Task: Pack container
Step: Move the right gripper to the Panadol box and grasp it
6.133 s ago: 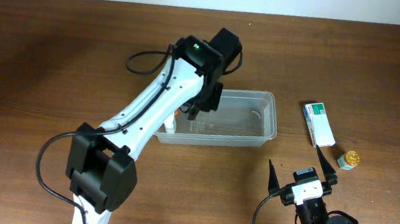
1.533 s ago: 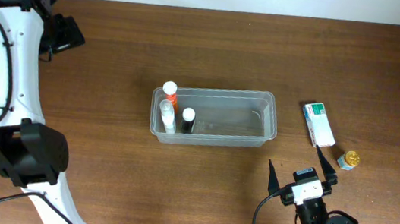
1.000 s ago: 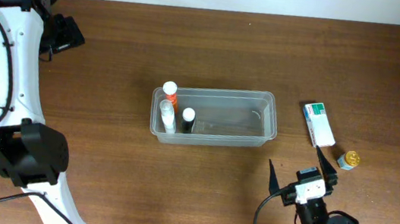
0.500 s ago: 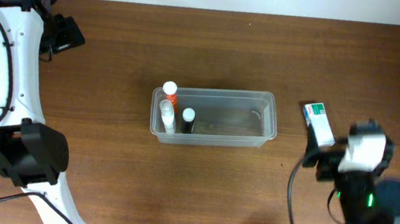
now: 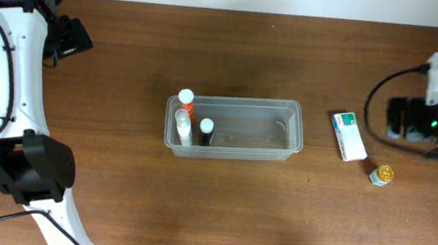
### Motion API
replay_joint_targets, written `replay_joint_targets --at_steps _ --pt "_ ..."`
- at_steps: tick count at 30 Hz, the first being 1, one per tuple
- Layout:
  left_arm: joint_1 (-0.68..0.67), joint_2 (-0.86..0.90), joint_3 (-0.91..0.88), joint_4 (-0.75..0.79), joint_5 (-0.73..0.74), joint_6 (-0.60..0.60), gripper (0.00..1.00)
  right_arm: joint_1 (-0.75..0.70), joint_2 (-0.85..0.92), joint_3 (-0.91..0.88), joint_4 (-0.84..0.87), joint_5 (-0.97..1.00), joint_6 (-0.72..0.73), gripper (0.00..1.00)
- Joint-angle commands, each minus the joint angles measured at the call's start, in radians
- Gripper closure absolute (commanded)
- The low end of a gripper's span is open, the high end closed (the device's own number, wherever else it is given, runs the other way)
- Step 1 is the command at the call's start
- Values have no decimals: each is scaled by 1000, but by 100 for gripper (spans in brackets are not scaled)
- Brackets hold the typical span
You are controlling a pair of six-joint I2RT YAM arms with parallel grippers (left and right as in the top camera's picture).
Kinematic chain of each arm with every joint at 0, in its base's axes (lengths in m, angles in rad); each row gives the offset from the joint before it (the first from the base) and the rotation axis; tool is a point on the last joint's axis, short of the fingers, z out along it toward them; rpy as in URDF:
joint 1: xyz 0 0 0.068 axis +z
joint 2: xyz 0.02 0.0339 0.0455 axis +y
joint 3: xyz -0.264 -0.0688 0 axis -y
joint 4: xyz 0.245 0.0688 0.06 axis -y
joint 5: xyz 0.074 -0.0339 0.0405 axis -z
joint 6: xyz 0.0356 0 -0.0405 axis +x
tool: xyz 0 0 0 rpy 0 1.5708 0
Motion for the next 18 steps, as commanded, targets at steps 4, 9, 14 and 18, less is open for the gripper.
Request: replay_joint_targets --at_steps 4,9,14,18 --pt "4 1 13 0 -11 5 1 -96 85 25 13 -129 29 2" --pt "4 1 13 0 -11 5 1 -96 173 25 18 -200 -3 2" --pt "4 1 13 0 -11 5 1 -94 301 25 -7 -200 -16 1" --pt "4 1 13 0 -11 5 1 -94 415 25 -11 -201 -29 8"
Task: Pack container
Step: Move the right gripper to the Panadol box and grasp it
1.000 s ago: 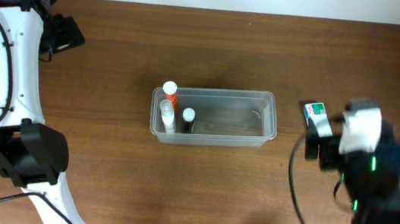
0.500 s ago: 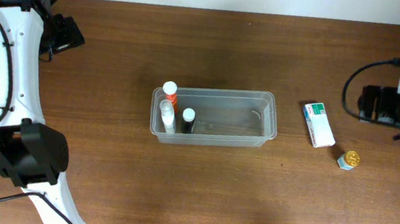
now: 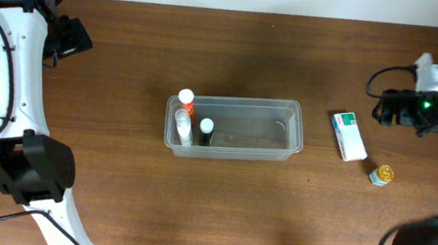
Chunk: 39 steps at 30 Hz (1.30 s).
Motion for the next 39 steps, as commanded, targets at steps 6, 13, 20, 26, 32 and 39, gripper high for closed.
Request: replay_joint_targets --at_steps 6,13,20,26,32,39 --pt "4 1 13 -1 -11 5 1 16 152 13 -4 -18 -83 8" --pt "4 2 13 -1 -11 5 1 82 213 12 -8 -11 -193 5" --pt "4 2 13 0 -11 5 1 183 229 7 10 141 -229 5" --pt "4 2 13 -1 -11 5 1 220 229 7 60 217 -229 5" --pt "4 2 13 -1 -11 5 1 211 229 -29 110 215 -227 4" --pt "4 2 13 -1 -11 5 1 190 229 -214 261 214 -177 2"
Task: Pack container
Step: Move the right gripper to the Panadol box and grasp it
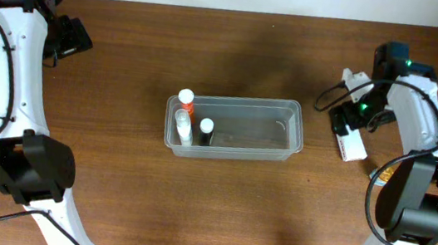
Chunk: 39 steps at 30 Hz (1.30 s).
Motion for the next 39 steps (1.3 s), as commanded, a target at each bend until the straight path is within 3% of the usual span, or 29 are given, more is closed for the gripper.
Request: replay_joint_targets --at_steps 1,14,32,39 --pt "4 2 13 0 -11 5 1 -24 9 -75 58 10 65 2" --pt "4 2 13 0 -11 5 1 -84 9 -243 211 -62 96 2" --pt "2 2 13 0 -11 5 1 -53 9 -279 346 -71 93 5" --pt "2 2 13 0 -11 5 1 -53 9 -279 369 -72 97 19"
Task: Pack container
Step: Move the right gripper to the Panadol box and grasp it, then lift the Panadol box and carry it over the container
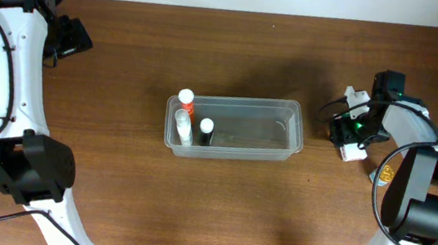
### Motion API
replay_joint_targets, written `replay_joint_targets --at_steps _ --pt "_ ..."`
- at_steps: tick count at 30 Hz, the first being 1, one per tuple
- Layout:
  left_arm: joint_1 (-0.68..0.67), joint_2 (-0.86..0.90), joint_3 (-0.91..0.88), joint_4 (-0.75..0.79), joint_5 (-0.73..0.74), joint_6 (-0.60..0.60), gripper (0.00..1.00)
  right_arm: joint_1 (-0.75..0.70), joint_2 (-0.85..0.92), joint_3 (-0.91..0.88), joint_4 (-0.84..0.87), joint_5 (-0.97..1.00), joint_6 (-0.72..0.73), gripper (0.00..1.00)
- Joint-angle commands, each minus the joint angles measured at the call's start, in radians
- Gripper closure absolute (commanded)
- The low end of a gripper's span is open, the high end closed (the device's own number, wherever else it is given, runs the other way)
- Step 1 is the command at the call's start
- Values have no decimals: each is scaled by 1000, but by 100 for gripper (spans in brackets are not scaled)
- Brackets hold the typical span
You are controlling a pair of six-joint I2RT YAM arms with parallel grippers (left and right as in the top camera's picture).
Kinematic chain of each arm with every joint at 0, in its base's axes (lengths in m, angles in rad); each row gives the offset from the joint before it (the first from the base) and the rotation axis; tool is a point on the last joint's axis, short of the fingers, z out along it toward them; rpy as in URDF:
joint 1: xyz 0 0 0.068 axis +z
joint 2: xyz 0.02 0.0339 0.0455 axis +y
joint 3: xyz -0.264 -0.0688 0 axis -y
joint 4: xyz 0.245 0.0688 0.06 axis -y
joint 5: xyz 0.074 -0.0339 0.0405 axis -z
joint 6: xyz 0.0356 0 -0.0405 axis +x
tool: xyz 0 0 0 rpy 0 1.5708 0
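Note:
A clear plastic container (239,129) lies at the table's middle. Three small bottles stand at its left end: an orange-capped one (186,98), a white one (182,123) and a dark one with a white cap (206,128). My right gripper (342,132) hangs over the white and green box (355,153), covering most of it; only the box's near end shows, and the fingers are hidden from this view. A small gold-lidded jar (384,172) sits just right of the box, by the right arm. My left gripper (70,37) is far off at the back left, and its jaws do not show.
The right two thirds of the container hold nothing. The table's back edge meets a white wall. The bases of both arms stand at the near corners.
My right gripper has moved a little nearer and lower, from over the box's far end to over its middle. The box, jar, container and left arm are where they were.
My right arm was first at the far right edge, away from the box. It then stood closer, right of the box, then above the box's far end, and now it covers most of the box. The left arm never moved.

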Motion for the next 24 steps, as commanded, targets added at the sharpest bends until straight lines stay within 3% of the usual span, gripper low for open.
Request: replay_joint_targets --at_steps 1,4,7,17,21,24 --pt "2 2 13 0 -11 5 1 6 4 -10 -2 -9 8 20" --pt "2 2 13 0 -11 5 1 6 4 -10 -10 -9 8 21" --pt "2 2 13 -1 -11 5 1 6 4 -10 -10 -10 8 31" --pt "2 2 13 0 -11 5 1 6 4 -10 -9 -10 9 52" --pt "2 2 13 -1 -11 5 1 6 3 -10 -9 -10 9 54" --pt "2 2 13 -1 -11 5 1 6 2 24 -17 -10 105 64"
